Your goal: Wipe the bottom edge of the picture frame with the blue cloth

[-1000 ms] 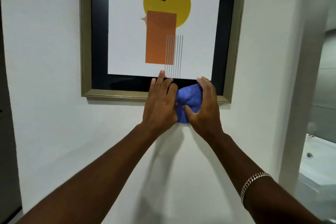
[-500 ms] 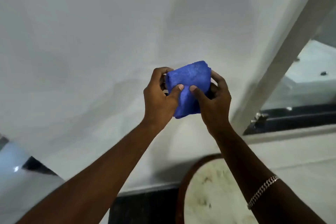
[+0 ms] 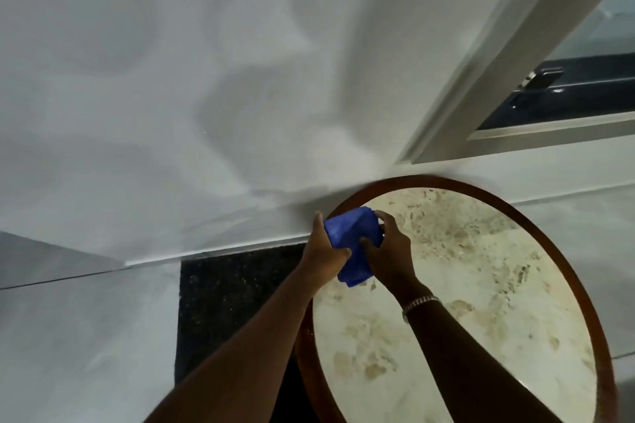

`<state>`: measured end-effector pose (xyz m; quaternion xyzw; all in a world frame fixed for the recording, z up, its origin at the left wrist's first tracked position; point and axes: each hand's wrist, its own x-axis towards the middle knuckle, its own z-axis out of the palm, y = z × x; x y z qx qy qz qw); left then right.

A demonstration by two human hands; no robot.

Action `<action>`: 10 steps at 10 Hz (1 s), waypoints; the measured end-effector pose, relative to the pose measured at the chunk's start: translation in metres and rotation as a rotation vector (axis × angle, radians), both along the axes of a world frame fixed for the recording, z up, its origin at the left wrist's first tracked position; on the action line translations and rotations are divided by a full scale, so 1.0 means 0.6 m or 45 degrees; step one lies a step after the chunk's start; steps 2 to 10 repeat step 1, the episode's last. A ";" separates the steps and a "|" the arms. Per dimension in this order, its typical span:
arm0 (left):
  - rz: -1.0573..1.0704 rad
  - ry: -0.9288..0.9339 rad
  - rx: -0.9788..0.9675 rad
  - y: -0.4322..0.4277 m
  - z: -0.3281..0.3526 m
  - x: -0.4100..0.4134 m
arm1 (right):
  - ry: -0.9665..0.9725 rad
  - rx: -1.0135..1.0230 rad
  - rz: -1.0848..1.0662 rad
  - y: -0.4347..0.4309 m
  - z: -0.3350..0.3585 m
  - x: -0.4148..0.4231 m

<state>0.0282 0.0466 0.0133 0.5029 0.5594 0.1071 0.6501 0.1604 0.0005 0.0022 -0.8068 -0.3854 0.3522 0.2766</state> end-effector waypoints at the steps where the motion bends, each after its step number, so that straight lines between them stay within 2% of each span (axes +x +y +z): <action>1: 0.054 0.092 -0.004 0.001 -0.035 -0.006 | -0.069 -0.149 0.178 0.005 -0.039 0.007; 10: 0.054 0.092 -0.004 0.001 -0.035 -0.006 | -0.069 -0.149 0.178 0.005 -0.039 0.007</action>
